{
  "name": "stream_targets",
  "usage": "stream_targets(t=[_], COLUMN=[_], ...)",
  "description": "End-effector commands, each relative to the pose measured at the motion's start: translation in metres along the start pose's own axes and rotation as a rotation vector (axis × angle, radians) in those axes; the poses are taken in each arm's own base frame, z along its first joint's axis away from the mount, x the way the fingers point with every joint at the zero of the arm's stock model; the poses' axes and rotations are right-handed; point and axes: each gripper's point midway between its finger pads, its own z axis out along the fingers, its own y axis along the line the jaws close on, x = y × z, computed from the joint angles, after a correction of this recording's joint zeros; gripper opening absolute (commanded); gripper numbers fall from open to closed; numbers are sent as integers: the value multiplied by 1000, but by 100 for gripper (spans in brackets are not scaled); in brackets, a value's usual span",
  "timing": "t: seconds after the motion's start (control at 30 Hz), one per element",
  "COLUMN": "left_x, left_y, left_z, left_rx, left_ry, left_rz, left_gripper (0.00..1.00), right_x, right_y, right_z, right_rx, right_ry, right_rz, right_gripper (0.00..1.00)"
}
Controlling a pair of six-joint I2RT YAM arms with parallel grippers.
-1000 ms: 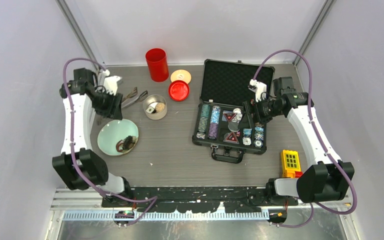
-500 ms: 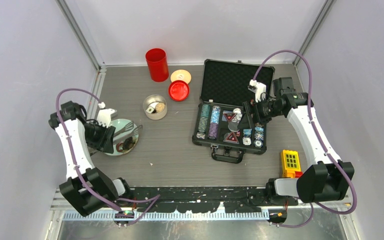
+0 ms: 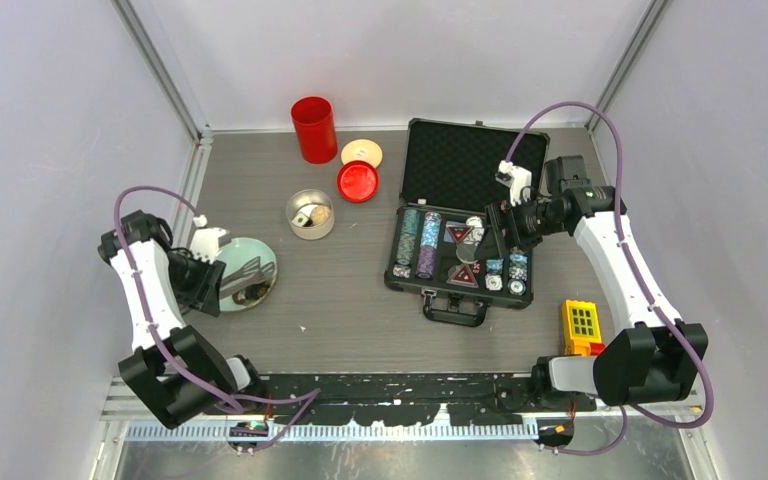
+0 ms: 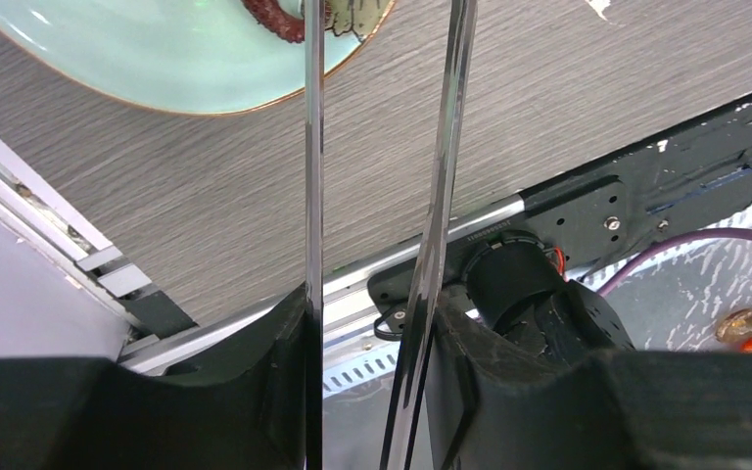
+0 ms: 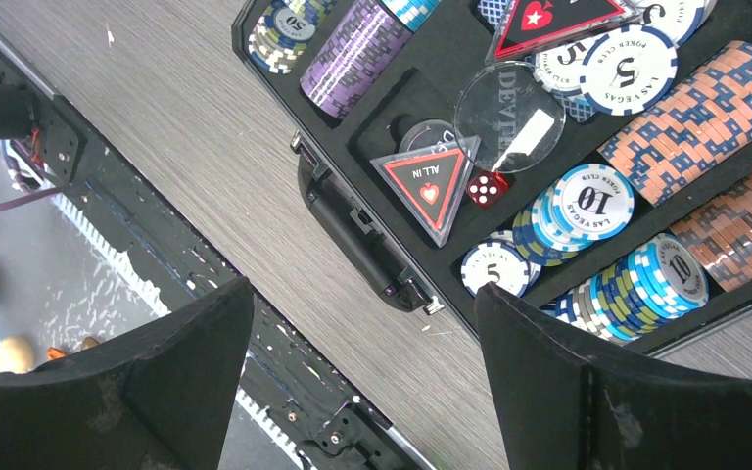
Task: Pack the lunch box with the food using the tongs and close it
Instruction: Adjust the fake food on the plate.
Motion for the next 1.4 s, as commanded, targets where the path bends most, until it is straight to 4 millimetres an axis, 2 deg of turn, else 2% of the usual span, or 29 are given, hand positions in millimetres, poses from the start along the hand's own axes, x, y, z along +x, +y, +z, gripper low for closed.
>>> stream_targets(t=[0.0, 0.33, 0.83, 1.1, 1.37], left_x=[-4, -4, 4, 2, -9], left_y=[18, 29, 22, 18, 18], left_z=[-2, 4, 19, 17, 7], left_rx=[-73, -108, -51, -43, -47], left_ry=[-7, 5, 56, 54, 25], left_rz=[-17, -46, -22, -1, -35], left_gripper=[40, 41, 41, 39, 30], right_x=[-4, -4, -6, -6, -6], right_y=[5, 6, 5, 5, 5], right_z=[-4, -3, -1, -2, -2], right_rx=[-17, -25, -33, -32, -24], right_ry=[-26, -29, -24, -26, -26], right_rz=[-21, -19, -11, -10, -9], right_gripper=[88, 88, 88, 88, 88])
